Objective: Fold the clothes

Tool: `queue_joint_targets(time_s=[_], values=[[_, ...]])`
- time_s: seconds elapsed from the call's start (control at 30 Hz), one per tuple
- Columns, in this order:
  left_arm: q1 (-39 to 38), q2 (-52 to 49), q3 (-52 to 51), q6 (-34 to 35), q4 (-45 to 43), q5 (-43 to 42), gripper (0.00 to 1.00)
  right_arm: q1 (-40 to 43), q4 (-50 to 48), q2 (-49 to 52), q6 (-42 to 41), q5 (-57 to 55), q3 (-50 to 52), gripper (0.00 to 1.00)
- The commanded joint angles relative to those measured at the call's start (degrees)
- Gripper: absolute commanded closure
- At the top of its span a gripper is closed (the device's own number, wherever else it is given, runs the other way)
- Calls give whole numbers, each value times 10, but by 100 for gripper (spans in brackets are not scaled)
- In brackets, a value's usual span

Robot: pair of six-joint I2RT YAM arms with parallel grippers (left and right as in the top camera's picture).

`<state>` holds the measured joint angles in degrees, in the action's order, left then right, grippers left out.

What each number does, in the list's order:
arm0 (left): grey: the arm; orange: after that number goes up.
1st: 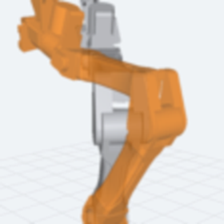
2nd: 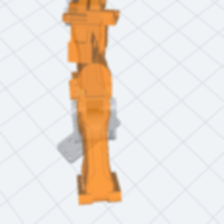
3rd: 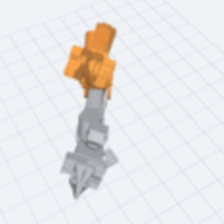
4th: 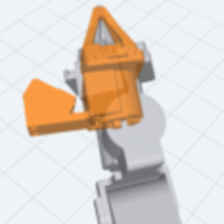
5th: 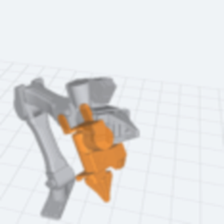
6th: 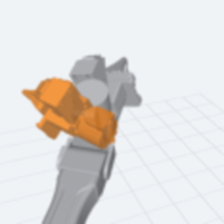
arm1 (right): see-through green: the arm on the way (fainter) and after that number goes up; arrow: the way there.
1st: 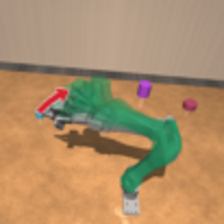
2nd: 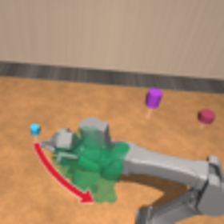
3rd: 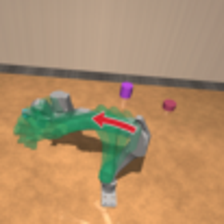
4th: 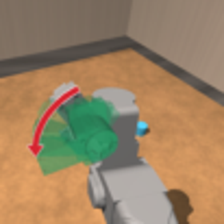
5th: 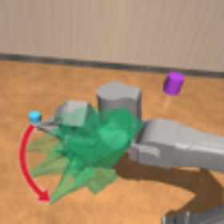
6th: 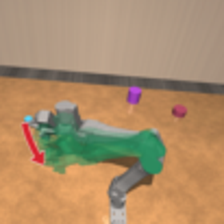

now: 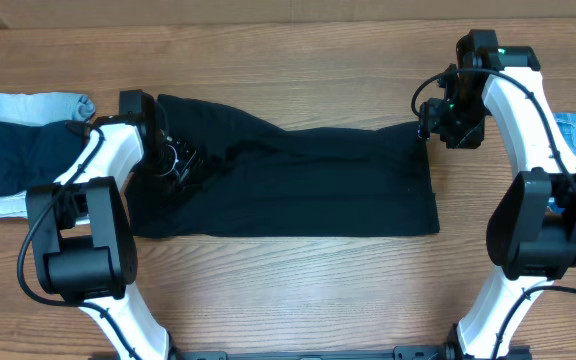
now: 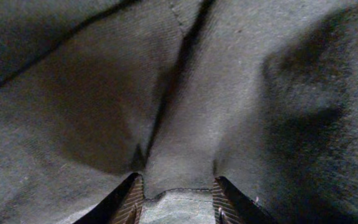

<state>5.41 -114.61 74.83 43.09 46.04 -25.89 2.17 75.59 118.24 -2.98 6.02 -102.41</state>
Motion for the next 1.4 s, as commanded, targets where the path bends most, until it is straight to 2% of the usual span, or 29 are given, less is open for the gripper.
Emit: queue_joint_targets(time_s=[0.0, 0.1, 0.2, 0.33, 0.53, 1.07, 1.13, 1.23, 1.27, 1.37], values=[[-2, 0, -10, 7, 9, 18, 68, 2, -1, -14, -1, 6, 2, 34], [-2, 0, -18, 7, 16, 19, 86, 2, 0, -14, -1, 6, 2, 35], [-2, 0, -19, -14, 26, 18, 96, 2, 2, -14, -1, 5, 2, 38], [16, 8, -10, -61, 29, -13, 96, 2, 4, -14, -1, 5, 2, 38], [68, 84, 26, -110, 52, -7, 96, 2, 4, -14, -1, 5, 2, 38], [118, 98, 26, -135, 136, 108, 96, 2, 3, -14, -1, 5, 2, 37], [121, 98, 26, -142, 132, 111, 93, 2, 2, -14, -1, 5, 2, 37], [119, 98, 26, -144, 126, 111, 69, 2, 1, -14, -1, 5, 2, 37], [118, 98, 26, -144, 124, 111, 59, 2, 1, -14, -1, 5, 2, 34], [118, 98, 26, -149, 123, 110, 48, 2, 2, -14, -1, 6, 2, 32]])
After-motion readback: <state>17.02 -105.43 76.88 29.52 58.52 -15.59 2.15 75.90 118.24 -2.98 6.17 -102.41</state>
